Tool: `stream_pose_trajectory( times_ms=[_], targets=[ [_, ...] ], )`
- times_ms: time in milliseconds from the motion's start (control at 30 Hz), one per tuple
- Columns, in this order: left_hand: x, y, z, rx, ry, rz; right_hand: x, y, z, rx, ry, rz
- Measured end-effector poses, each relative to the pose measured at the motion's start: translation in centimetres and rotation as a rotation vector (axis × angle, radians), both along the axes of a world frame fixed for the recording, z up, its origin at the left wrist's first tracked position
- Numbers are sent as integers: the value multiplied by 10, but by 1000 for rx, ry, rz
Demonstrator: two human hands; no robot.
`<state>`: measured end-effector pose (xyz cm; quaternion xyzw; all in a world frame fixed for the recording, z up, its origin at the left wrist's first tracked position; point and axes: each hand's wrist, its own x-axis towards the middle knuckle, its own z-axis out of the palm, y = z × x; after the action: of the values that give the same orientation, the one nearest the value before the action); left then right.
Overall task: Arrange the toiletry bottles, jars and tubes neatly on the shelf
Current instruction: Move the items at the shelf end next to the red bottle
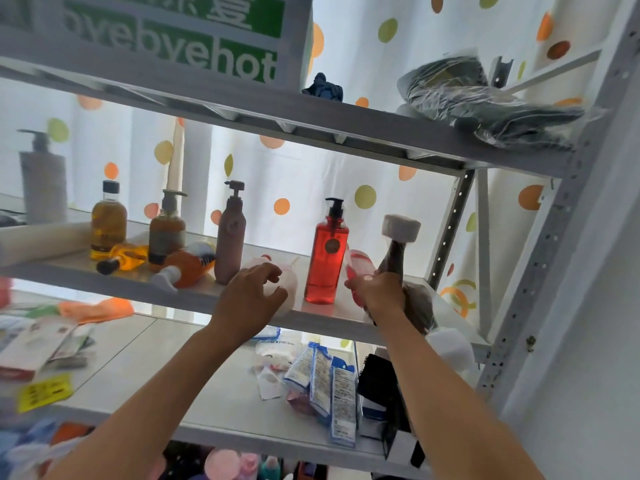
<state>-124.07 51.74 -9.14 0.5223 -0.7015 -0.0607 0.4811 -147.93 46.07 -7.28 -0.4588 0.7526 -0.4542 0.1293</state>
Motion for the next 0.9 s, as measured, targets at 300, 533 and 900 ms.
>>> stream_pose_trajectory(
  times_ms=[300,533,900],
  targets=[
    [2,2,-13,70,21,-16,20,4,-27,205,286,-43],
    [22,11,-20,94,32,-27,33,7,-24,348,439,-47],
    [138,75,-57,29,205,122,199,89,-69,-334,168,471]
  ],
)
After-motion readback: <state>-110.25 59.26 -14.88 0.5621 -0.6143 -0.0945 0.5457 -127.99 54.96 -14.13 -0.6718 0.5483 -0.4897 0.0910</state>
